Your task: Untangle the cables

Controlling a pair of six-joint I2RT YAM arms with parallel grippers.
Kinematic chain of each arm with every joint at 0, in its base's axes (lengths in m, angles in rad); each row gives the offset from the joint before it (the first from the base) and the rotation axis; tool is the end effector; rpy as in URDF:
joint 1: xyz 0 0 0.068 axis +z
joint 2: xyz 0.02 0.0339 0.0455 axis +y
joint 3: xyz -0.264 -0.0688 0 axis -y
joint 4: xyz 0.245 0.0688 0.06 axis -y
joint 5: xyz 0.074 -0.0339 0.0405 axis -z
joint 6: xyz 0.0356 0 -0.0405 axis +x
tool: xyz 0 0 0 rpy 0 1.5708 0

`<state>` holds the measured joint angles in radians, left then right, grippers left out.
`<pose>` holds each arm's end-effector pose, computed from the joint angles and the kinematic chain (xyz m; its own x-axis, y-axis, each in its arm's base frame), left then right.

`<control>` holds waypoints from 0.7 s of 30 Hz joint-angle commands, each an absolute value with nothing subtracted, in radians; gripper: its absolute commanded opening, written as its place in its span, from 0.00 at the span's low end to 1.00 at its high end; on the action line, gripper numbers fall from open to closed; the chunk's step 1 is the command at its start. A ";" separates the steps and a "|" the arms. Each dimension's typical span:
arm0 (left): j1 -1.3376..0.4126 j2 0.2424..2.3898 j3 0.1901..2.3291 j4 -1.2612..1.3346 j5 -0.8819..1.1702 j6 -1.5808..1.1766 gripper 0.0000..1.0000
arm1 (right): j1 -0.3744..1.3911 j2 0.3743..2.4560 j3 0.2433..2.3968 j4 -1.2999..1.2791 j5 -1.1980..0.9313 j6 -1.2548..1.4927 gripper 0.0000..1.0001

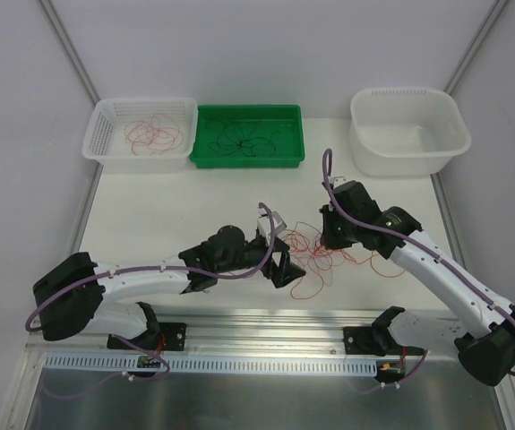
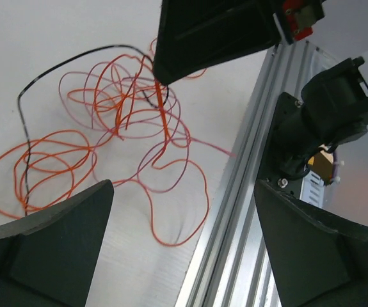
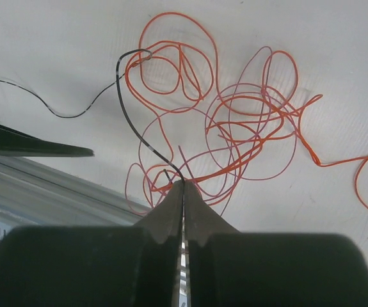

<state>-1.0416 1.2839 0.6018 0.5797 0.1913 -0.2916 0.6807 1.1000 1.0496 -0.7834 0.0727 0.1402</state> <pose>0.1364 -0.2466 0.2477 -0.3205 -0.0110 -0.9472 0.8883 0.3437 -0.3046 0.1738 0.1374 0.3153 -0.6522 -0.3488 -0.6730 -0.5035 0.8630 0.0407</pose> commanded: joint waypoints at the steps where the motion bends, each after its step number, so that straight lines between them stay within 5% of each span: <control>1: -1.089 1.354 0.613 0.774 0.124 -0.313 0.92 | 0.704 1.103 1.109 -0.833 0.100 0.187 0.01; 4: -1.124 1.452 0.679 0.799 0.066 -0.302 0.91 | 0.722 1.103 1.114 -0.833 0.112 0.206 0.01; 10: -1.169 1.577 0.755 0.833 -0.086 -0.262 0.73 | 0.758 1.097 1.114 -0.836 0.130 0.229 0.01; 14: -1.181 1.615 0.764 0.854 -0.121 -0.239 0.51 | 0.773 1.092 1.111 -0.838 0.133 0.235 0.01; 16: -1.181 1.615 0.761 0.862 -0.115 -0.233 0.19 | 0.775 1.091 1.106 -0.839 0.140 0.232 0.01; 18: -1.183 1.602 0.749 0.864 -0.117 -0.224 0.00 | 0.775 1.083 1.101 -0.848 0.147 0.227 0.01; 21: -1.181 1.569 0.718 0.859 -0.155 -0.195 0.00 | 0.775 1.065 1.089 -0.870 0.143 0.210 0.01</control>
